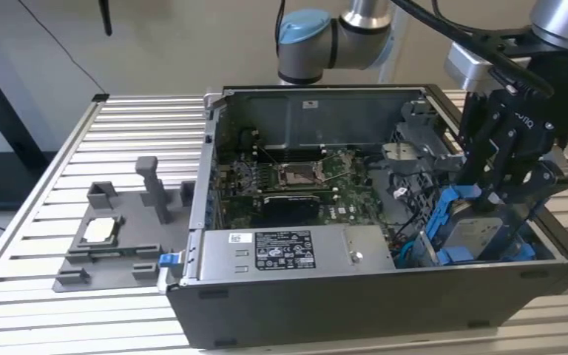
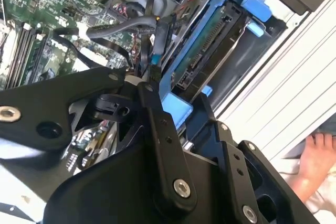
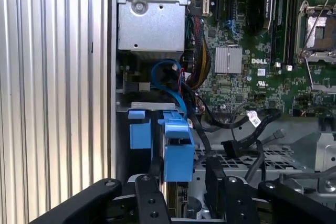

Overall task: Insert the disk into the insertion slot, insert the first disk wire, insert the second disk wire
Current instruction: 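Insert the disk into the insertion slot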

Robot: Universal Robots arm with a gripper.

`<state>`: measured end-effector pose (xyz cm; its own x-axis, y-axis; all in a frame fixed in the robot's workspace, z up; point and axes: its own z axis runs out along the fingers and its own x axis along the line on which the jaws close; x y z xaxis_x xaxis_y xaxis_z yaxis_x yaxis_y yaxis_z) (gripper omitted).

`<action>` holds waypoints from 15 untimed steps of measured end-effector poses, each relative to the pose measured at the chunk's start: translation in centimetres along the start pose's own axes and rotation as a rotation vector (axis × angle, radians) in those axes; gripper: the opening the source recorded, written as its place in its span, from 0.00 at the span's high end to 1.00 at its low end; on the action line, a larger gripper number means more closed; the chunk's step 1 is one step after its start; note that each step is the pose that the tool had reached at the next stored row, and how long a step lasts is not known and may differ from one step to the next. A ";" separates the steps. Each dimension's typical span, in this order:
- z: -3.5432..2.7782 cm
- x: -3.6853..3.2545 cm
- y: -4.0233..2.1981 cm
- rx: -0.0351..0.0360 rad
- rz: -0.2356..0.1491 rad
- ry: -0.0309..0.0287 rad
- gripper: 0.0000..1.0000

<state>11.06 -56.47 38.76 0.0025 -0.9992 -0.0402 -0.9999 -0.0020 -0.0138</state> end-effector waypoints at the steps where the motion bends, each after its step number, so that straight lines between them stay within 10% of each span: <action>1: -0.02 0.00 0.00 0.0000 0.000 -0.0002 0.54; 15: -0.84 -0.33 -0.02 -0.0005 0.000 -0.0007 0.54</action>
<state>11.07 -56.17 39.62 0.0027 -0.9992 -0.0409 -0.9999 -0.0021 -0.0133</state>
